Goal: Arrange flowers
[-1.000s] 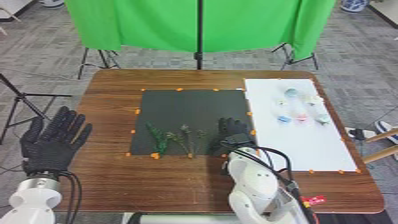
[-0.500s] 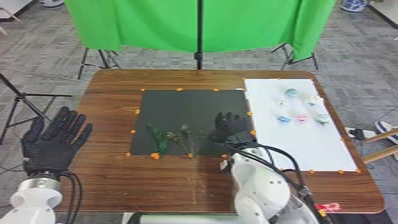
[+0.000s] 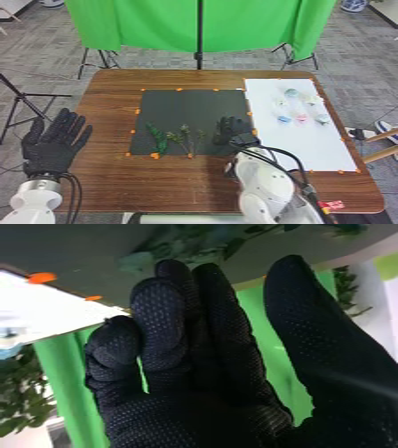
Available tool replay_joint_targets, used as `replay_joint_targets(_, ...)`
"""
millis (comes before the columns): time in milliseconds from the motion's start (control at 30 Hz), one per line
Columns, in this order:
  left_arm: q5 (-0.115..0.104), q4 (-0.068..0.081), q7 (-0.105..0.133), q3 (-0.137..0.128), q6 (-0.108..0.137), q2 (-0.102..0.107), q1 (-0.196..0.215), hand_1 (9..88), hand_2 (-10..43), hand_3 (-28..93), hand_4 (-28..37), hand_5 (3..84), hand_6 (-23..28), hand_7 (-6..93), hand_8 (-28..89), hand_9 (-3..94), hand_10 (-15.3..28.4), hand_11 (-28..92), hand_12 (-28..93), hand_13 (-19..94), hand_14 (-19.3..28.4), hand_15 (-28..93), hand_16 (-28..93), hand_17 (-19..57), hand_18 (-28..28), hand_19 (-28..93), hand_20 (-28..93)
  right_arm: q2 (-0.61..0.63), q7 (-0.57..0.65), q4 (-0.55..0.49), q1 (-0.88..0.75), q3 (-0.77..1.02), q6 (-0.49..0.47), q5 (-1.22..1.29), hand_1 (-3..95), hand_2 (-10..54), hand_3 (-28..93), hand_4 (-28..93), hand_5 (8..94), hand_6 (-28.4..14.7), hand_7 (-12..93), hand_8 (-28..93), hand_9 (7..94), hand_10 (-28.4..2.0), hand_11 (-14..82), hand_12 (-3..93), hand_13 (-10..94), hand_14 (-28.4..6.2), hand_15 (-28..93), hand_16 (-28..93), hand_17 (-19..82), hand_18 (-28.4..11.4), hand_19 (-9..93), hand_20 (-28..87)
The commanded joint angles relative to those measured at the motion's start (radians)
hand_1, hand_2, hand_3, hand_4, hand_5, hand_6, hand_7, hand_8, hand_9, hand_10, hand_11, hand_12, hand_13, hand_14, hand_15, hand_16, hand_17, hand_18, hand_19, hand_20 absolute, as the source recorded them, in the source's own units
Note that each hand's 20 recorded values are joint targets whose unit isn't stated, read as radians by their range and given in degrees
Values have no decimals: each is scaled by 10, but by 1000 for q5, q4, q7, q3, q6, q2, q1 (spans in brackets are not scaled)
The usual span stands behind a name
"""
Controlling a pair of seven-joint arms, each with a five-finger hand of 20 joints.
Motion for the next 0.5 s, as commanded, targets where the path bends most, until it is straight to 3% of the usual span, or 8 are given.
replay_joint_targets(33,-7,3,-4,0,9,-7,15,280,131,720,-283,492,92,156,-81,425,157,247,147,315,160,408,-50,-42,152,341,172,24,7,-19,-19,17,-9,-9,459,-62,734,-185,703,-106,137,-71,638,-247,197,209,619,-188,650,325,372,-284,925,364)
replay_joint_targets(133,-8,3,-2,0,8,-2,15,280,132,719,-283,492,91,158,-81,425,157,248,147,315,160,408,-50,-42,152,341,172,24,7,-29,-29,21,-10,6,458,-65,720,-190,717,-105,147,0,619,-251,146,175,629,-177,577,278,373,-284,923,357)
replay_joint_targets(333,-7,0,-10,2,21,-6,13,282,133,719,-283,492,92,159,-81,426,158,249,146,315,160,410,-50,-42,151,341,172,17,9,-18,-23,8,-2,-4,458,-57,710,-189,699,-97,154,-29,656,-235,171,183,648,-173,580,273,372,-284,921,348)
replay_joint_targets(400,-13,-2,-11,4,36,-6,10,282,133,720,-283,493,92,159,-81,426,158,249,146,315,160,411,-50,-43,152,341,172,19,18,-12,-19,3,11,-6,507,-58,696,-212,704,-100,155,51,668,-228,179,189,652,-171,583,276,372,-284,922,342)
replay_joint_targets(500,-22,-3,-9,3,36,-6,14,283,134,721,-283,496,92,160,-82,429,159,251,146,318,161,415,-50,-43,152,342,173,21,9,9,-17,-6,50,-43,584,-49,683,-237,721,-97,132,84,691,-214,186,226,658,-153,572,348,367,-280,922,337)
